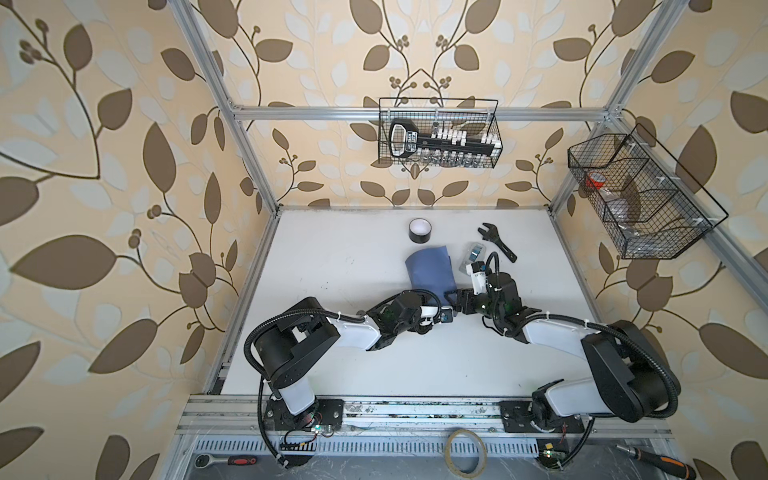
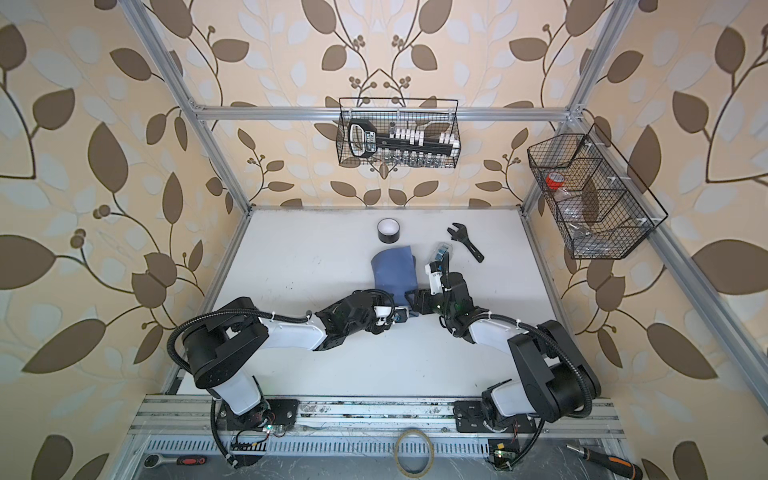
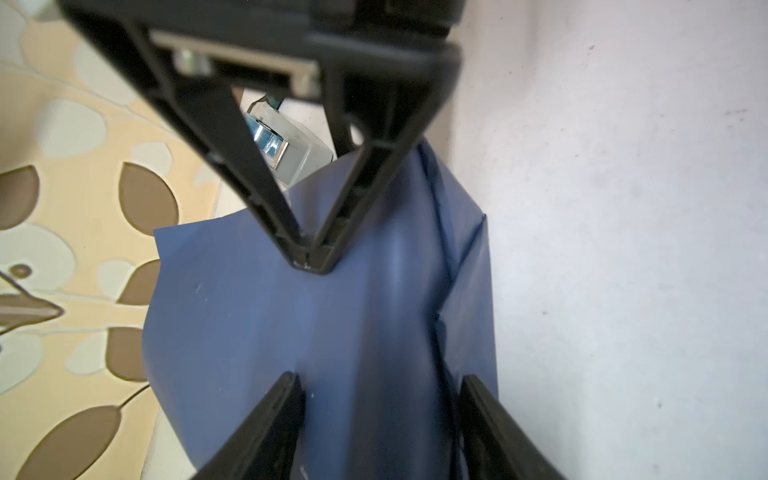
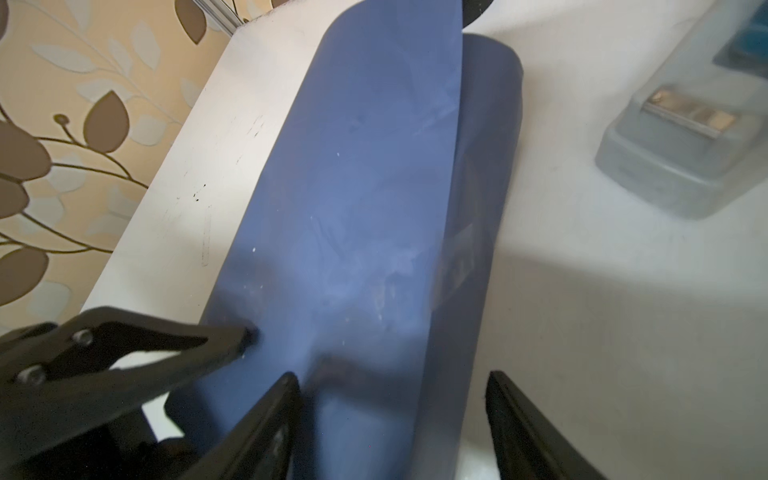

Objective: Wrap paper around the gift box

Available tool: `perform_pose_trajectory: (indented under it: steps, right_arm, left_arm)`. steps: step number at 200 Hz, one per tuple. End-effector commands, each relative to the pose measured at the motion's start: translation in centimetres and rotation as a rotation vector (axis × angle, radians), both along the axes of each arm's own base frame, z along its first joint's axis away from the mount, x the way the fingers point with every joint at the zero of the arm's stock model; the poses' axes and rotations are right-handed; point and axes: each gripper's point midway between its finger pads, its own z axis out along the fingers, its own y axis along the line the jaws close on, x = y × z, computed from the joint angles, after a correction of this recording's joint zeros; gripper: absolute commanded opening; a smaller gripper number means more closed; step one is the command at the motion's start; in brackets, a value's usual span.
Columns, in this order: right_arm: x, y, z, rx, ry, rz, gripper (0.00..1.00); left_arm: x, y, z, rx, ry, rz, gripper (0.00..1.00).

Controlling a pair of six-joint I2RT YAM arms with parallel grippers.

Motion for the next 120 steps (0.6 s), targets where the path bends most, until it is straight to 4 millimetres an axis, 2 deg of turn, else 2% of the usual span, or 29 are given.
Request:
perform_pose_trajectory:
  steps: [1,35,55,120]
  right_arm:
    - [1.0,0.3,-0.9,-0.027,0.015,0.012,0.71]
    - [0.0,-0.2,-3.9,-0.046,0.080,0.006,0.67]
    - [-0.6,-0.6,-5.0,-0.050,0.100,-0.004,0.65]
    - [-1.0,-1.0,-5.9,-0.063,0.121,-0.014,0.61]
  left_arm:
    - [-2.1,1.3,-3.5,0.117,0.054,-0.049,0.62]
    - [-1.3,1.9,-3.3,0.114,0.020,0.002,0.64]
    - [-0.7,2.4,-3.1,0.119,-0.009,0.034,0.67]
    - [0.4,4.0,-2.8,0.105,-0.044,0.111,0.77]
